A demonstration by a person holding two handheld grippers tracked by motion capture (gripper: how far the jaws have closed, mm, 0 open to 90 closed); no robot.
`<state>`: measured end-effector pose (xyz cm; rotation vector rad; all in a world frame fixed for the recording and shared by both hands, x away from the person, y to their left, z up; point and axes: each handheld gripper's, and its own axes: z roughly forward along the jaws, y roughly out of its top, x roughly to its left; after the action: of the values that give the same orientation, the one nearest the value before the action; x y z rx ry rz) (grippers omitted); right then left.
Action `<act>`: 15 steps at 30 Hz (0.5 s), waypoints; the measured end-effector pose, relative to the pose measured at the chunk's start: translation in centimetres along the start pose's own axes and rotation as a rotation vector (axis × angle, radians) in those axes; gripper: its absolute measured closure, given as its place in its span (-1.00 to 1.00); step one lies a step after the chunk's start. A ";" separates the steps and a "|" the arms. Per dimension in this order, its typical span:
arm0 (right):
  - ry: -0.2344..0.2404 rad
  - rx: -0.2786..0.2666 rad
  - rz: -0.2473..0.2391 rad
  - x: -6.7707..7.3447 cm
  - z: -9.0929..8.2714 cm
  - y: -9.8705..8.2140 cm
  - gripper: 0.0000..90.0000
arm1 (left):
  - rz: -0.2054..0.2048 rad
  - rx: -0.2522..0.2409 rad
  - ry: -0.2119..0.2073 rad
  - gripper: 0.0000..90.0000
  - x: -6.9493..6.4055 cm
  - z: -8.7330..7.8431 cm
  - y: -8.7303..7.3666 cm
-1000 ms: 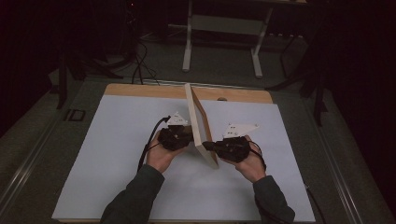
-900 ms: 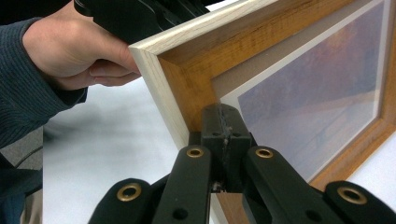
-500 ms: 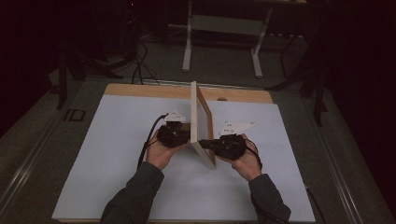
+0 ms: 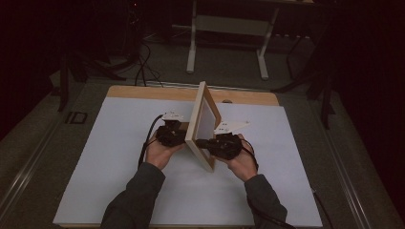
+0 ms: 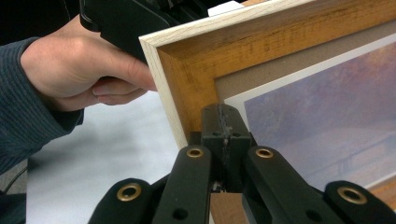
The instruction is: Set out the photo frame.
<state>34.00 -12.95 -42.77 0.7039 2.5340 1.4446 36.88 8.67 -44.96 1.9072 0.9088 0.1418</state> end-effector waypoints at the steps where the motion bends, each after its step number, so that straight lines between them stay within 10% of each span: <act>1: 0.002 -0.003 0.002 0.0 0.1 0.0 1.00 | -0.003 -0.002 -0.002 1.00 0.1 0.0 0.0; 15: -0.014 0.002 -0.010 0.1 0.1 -0.5 0.90 | -0.015 -0.019 0.039 0.85 0.2 -0.7 0.0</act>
<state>33.81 -13.03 -43.22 0.6978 2.5249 1.4288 36.69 9.26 -44.64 1.8854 0.9441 0.1785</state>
